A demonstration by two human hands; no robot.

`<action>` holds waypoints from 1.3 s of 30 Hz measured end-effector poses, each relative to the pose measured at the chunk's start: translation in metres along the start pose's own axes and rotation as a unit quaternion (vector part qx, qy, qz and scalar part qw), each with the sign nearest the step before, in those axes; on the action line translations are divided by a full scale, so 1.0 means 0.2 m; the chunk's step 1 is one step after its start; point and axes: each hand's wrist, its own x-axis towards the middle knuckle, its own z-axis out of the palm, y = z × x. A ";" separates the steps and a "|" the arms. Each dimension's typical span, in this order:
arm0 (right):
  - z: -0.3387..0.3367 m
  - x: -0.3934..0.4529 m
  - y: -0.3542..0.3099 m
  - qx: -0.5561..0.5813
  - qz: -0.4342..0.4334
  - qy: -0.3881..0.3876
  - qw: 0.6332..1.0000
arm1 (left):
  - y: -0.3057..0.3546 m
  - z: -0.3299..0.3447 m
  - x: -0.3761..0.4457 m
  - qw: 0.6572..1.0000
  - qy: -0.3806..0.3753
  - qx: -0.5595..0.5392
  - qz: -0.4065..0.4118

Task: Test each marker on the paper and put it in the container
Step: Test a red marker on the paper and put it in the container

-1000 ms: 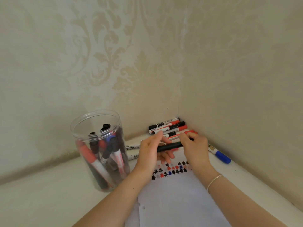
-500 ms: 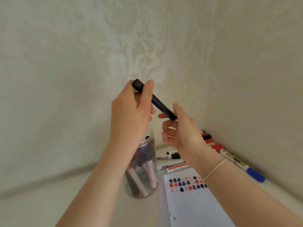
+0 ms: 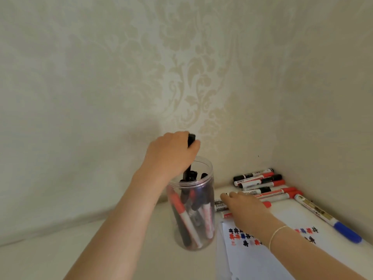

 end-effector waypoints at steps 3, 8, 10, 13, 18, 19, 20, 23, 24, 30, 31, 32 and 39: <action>0.02 0.01 0.01 -0.012 -0.042 0.019 0.999 | -0.02 0.05 0.00 0.993 -0.116 0.015 0.010; 0.01 0.01 0.05 0.179 -0.011 0.165 0.970 | 0.00 0.03 0.00 0.980 -0.198 0.015 0.008; -0.02 0.01 0.05 0.282 0.028 0.241 0.928 | 0.02 0.03 0.00 0.972 -0.230 0.046 0.006; -0.10 0.00 0.06 0.451 0.111 0.332 0.821 | 0.05 0.02 0.01 0.963 -0.262 0.068 -0.006; -0.23 -0.05 0.10 0.736 0.173 0.276 0.594 | 0.22 -0.11 -0.09 0.995 0.030 0.074 0.051; -0.24 -0.06 0.12 0.771 0.172 0.256 0.557 | 0.27 -0.11 -0.13 0.991 0.101 -0.016 0.088; -0.24 -0.07 0.13 0.790 0.174 0.244 0.535 | 0.33 -0.09 -0.16 0.976 0.129 -0.126 0.121; -0.22 -0.12 0.16 0.805 0.193 0.239 0.508 | 0.46 0.07 -0.21 0.968 0.027 -0.208 0.141; -0.21 -0.13 0.17 0.806 0.204 0.245 0.499 | 0.48 0.17 -0.22 0.976 -0.041 -0.170 0.126; -0.15 -0.23 0.22 0.809 0.211 0.279 0.473 | 0.50 0.56 -0.28 0.930 -0.253 -0.251 0.088; -0.15 -0.24 0.23 0.812 0.200 0.263 0.481 | 0.49 0.58 -0.28 0.922 -0.250 -0.277 0.098; -0.15 -0.26 0.25 0.813 0.189 0.234 0.498 | 0.49 0.58 -0.28 0.918 -0.245 -0.295 0.105; -0.12 -0.28 0.28 0.802 0.124 0.018 0.585 | 0.43 0.62 -0.28 0.891 -0.242 -0.360 0.136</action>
